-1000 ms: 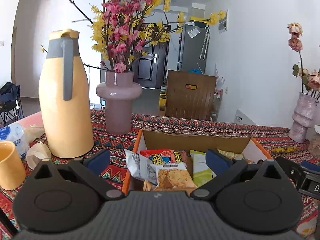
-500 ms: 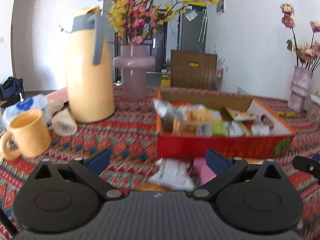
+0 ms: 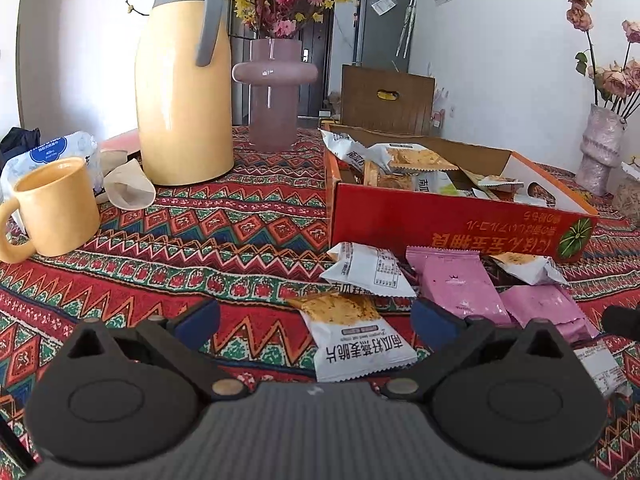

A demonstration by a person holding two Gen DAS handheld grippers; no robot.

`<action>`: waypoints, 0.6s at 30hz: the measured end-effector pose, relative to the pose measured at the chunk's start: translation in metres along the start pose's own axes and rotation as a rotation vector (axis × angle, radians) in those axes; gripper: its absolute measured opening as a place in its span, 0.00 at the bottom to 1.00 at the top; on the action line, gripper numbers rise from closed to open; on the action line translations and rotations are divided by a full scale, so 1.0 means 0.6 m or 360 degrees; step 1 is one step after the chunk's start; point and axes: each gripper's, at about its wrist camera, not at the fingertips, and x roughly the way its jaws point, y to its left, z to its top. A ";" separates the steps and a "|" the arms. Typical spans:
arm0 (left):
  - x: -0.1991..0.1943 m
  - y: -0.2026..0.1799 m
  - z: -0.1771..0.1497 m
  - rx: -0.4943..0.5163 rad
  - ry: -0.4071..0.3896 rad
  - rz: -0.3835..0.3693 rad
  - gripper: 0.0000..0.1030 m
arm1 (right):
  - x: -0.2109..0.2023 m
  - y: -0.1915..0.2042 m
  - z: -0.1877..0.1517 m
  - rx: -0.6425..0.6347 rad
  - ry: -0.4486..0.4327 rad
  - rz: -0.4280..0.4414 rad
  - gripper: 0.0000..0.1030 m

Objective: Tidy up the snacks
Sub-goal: 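Move both tools back over the remaining snack pile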

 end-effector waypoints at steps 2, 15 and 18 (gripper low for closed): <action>0.001 0.002 0.000 -0.0010 0.0008 -0.0014 1.00 | 0.003 0.006 -0.002 -0.0006 0.0029 0.0026 1.00; -0.001 0.001 -0.001 0.0013 0.0048 -0.0029 1.00 | 0.022 0.042 -0.029 -0.0086 0.0269 -0.0017 1.00; -0.006 0.004 -0.004 0.0024 0.0065 -0.0034 1.00 | 0.032 0.046 -0.036 -0.0094 0.0323 -0.0047 1.00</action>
